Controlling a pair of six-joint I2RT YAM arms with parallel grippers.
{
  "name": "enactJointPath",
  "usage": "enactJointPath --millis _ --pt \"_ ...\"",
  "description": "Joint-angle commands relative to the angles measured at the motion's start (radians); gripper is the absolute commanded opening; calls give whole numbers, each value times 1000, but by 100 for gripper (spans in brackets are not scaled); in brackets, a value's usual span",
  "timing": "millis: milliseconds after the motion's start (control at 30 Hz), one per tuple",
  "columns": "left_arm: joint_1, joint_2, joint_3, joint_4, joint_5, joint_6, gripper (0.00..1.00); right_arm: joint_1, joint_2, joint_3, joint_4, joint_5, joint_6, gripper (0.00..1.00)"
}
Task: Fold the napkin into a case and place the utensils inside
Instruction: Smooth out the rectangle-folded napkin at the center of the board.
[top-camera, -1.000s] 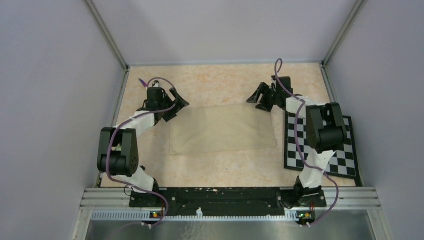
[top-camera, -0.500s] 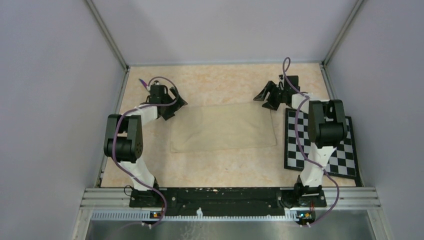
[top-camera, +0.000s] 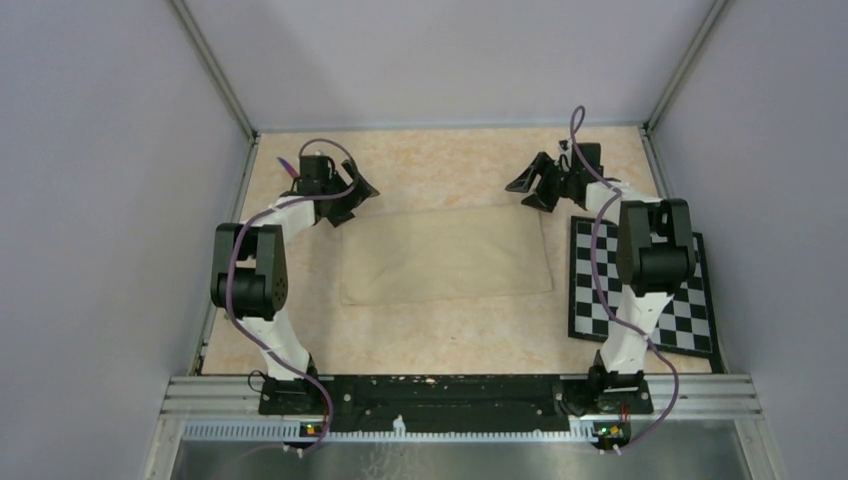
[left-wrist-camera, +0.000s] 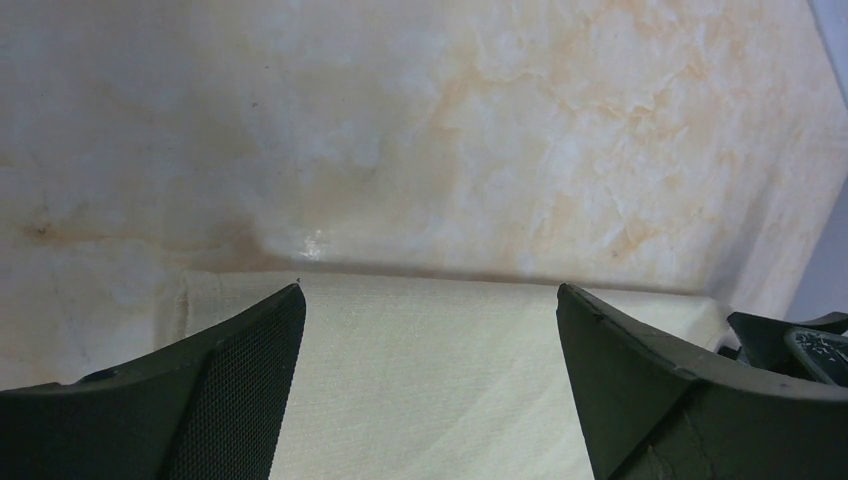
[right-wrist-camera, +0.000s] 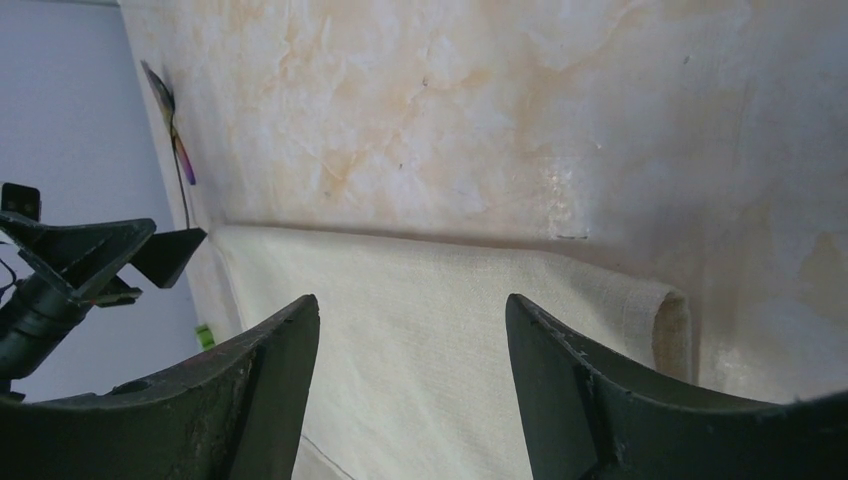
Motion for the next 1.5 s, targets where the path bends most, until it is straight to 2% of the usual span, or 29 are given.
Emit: enactJointPath --millis 0,133,300,433,567,633,700,800,900,1067,1267,1467 --pt "8 57 -10 47 -41 3 99 -40 55 0 78 -14 4 68" --pt "9 96 -7 30 -87 29 99 -45 97 20 37 32 -64 68" --pt "9 30 -18 1 -151 71 99 -41 91 90 -116 163 -185 68" --pt "5 -44 11 -40 -120 93 99 13 -15 128 -197 232 -217 68" --pt "-11 -99 28 -79 -62 135 99 97 -94 195 -346 385 -280 68" --pt "-26 -125 17 -97 -48 164 99 123 -124 192 -376 394 -288 69" --pt "-41 -164 -14 -111 -29 177 99 130 -161 115 -336 307 -253 69" --pt "-69 -229 -109 -69 28 174 99 133 -234 -70 -184 120 -174 69" --pt "-113 -285 -206 -31 79 177 99 136 -300 -231 -92 37 -137 69" --pt "-208 -350 -313 -57 7 173 99 135 -412 -393 -88 113 -170 69" --pt "-215 -452 -465 -54 -54 139 99 133 -474 -491 -109 216 -187 69" --pt "-215 -546 -538 -101 -96 142 99 134 -525 -536 -119 236 -190 69"
